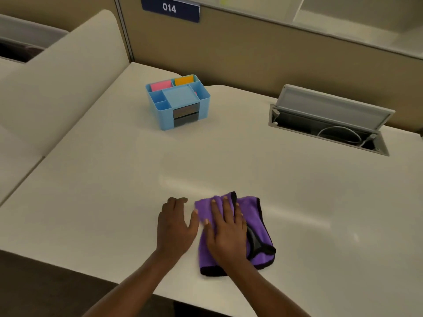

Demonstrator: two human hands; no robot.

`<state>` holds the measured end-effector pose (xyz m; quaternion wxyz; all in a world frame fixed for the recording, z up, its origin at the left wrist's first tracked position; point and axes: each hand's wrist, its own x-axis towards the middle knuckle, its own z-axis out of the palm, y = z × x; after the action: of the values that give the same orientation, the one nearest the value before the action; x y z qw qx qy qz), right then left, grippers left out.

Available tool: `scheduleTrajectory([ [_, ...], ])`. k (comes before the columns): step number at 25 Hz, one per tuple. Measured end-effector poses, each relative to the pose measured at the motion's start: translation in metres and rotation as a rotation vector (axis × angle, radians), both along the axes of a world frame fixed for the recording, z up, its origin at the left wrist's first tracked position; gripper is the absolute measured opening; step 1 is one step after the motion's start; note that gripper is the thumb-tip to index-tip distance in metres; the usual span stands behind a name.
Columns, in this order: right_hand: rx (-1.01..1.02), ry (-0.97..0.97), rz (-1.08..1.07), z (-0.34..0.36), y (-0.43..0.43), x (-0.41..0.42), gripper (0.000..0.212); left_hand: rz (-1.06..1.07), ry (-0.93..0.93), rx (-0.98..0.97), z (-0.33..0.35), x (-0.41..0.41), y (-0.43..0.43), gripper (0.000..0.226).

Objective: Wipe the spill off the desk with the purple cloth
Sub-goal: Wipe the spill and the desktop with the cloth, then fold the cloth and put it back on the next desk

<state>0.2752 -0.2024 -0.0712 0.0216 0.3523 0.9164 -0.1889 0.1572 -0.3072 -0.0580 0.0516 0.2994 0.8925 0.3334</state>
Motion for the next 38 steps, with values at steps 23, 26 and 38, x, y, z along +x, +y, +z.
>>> scheduleTrajectory([
  [23, -0.53, 0.122, -0.458, 0.043, 0.091, 0.111, 0.029, 0.044, -0.484, -0.141, 0.027, 0.113, 0.072, 0.057],
  [26, -0.867, 0.31, -0.588, 0.056, 0.117, 0.129, 0.028, 0.152, -0.765, -0.012, 0.034, 0.101, 0.082, 0.044],
  [38, -0.862, 0.779, -0.602, 0.103, 0.232, 0.223, 0.05, -0.337, -1.09, 0.121, 0.078, 0.151, 0.225, 0.051],
])
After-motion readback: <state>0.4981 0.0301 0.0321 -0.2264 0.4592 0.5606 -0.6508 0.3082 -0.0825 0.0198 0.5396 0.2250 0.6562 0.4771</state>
